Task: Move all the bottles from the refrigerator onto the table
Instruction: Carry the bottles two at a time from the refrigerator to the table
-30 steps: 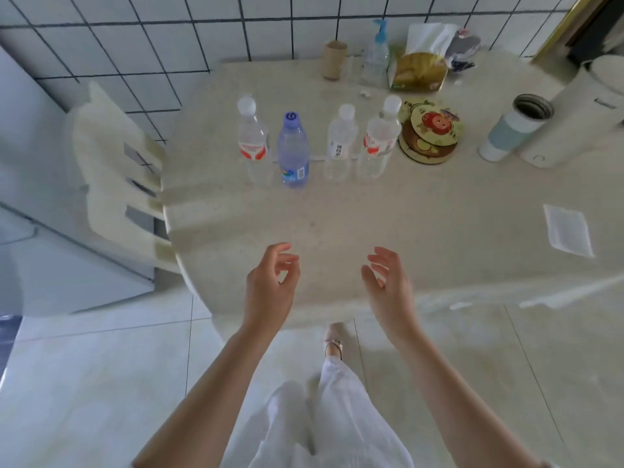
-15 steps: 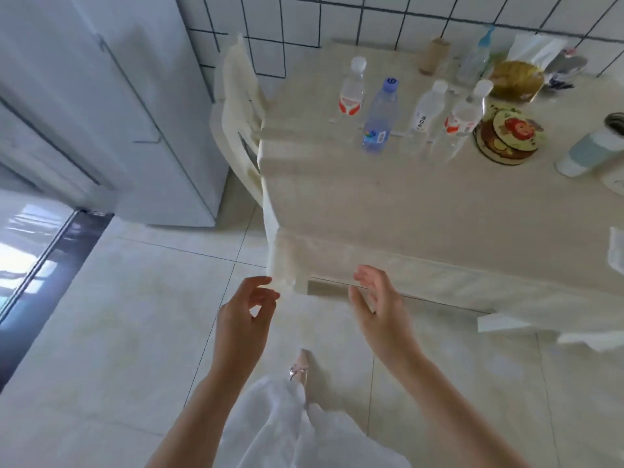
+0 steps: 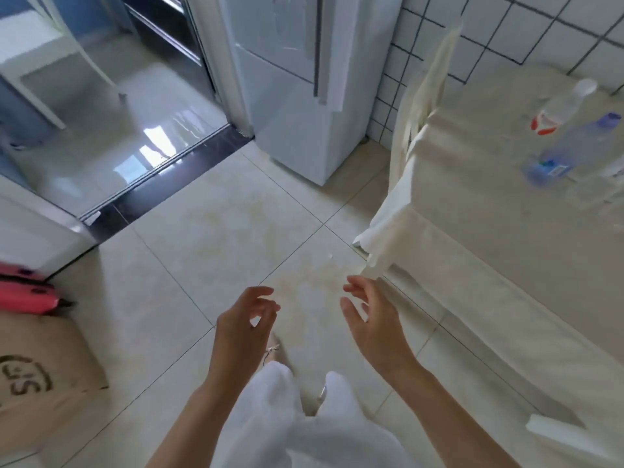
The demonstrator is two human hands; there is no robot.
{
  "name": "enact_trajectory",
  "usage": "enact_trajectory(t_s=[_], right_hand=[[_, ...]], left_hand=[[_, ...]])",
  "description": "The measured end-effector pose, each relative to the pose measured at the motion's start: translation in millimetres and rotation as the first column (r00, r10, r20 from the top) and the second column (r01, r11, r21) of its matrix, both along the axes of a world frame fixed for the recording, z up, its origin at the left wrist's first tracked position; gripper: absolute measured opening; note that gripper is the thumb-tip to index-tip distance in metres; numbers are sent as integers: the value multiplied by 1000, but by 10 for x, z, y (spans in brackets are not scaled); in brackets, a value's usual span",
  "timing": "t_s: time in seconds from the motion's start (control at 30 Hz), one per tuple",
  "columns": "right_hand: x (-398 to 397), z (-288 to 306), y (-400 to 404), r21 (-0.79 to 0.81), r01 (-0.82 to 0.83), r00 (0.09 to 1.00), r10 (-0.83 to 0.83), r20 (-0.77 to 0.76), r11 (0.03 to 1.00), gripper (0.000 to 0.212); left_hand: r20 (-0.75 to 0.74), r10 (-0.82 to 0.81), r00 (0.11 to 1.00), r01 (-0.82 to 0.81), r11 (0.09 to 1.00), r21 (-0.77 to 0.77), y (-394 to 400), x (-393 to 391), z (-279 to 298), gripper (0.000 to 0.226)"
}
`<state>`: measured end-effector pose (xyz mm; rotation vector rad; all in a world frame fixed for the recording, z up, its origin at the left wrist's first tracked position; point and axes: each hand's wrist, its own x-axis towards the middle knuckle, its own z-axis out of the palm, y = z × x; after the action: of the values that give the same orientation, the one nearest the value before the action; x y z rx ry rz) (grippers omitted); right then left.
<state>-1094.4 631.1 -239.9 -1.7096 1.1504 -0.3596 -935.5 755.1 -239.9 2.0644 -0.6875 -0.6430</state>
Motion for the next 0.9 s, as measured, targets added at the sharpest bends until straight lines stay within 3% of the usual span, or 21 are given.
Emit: enact_trajectory(t_s=[0.33, 0.6, 0.9], right_hand=[[1860, 20, 375, 25, -278, 960, 278, 20, 960, 34], [3027, 14, 475, 40, -293, 956, 292, 18, 955, 33], [3916, -36, -49, 62, -247, 969, 248, -12, 967, 32]], left_hand=[[21, 245, 969, -245, 968, 44, 717, 1498, -46, 17], [42, 297, 954, -299, 952, 71, 928, 2712, -85, 16], [-30, 266, 963, -262, 960, 103, 402, 3584, -172, 16]])
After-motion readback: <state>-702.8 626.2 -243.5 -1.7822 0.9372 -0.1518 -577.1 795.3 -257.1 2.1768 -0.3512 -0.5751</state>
